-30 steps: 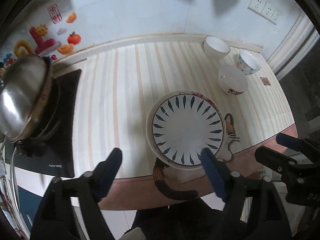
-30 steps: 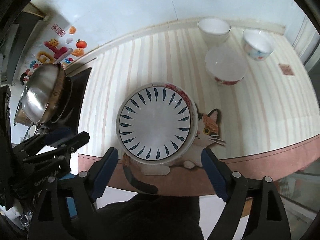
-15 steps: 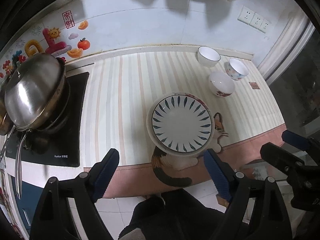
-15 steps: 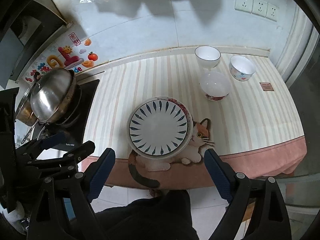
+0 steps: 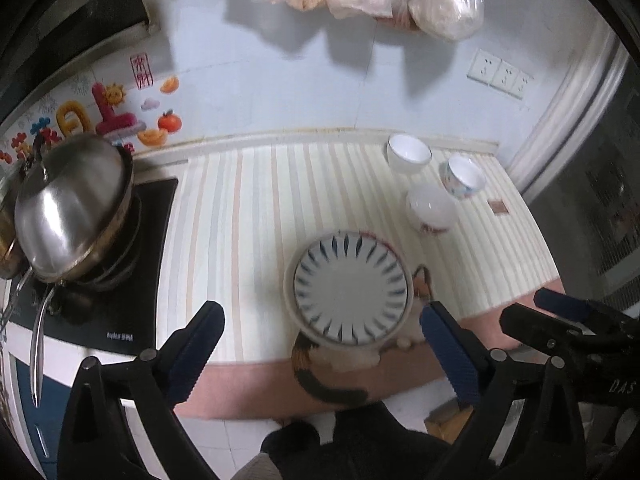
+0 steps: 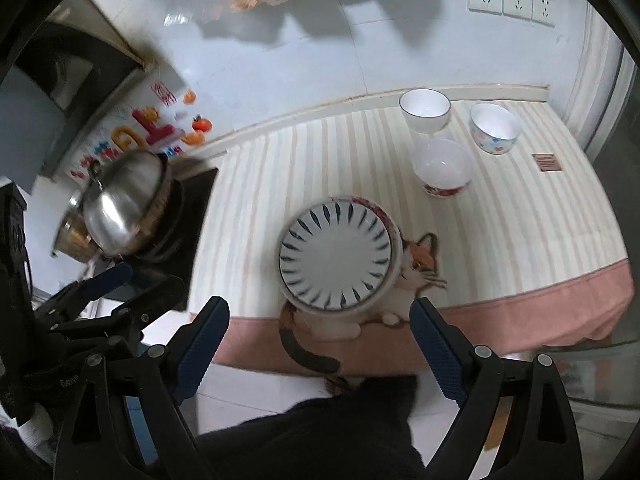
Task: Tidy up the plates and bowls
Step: 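Grasp the rim of the white bowl with the left tool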
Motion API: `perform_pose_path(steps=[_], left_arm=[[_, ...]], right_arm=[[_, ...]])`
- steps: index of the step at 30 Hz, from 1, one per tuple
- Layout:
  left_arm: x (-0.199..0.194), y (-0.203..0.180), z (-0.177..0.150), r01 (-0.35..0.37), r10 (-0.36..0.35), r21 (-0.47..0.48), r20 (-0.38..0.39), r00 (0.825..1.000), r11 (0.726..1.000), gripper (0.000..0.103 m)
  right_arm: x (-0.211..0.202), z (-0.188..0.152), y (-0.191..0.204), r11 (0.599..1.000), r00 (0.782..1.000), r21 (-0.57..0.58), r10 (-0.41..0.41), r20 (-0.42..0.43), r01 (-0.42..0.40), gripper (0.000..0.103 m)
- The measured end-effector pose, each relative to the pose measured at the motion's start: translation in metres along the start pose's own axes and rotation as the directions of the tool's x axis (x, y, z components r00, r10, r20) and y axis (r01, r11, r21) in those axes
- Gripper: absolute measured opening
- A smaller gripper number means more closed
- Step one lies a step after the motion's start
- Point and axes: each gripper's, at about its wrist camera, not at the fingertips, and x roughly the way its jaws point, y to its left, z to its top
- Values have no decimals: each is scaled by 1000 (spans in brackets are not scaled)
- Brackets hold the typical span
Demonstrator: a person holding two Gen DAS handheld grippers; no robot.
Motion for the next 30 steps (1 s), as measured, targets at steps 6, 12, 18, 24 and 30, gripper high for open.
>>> perform_pose_path(steps=[6,12,18,24,30], left_arm=[[43,-33,43,6,-6,3,6,1000,1000,101],[140,-78,89,-7,4,-36,-70,998,999,101],[242,-110,115,-19,-5,-102,-228,974,995,101],[321,-129,123,9,-48,-104,-377,925,995,68],[368,-138,122,50,-102,-122,-469,877,991,30]], right_arm=[[21,41,-66,995,998,79,68,16,-69,95],[70,98,-154,987,997,147,76,-32,-70,95],[141,141,-230,981,983,165,121,-137,-98,95],[215,174,-271,986,961,148,117,-250,-82,87],[265,181,-288,981,945,167,143,-293,-96,41]])
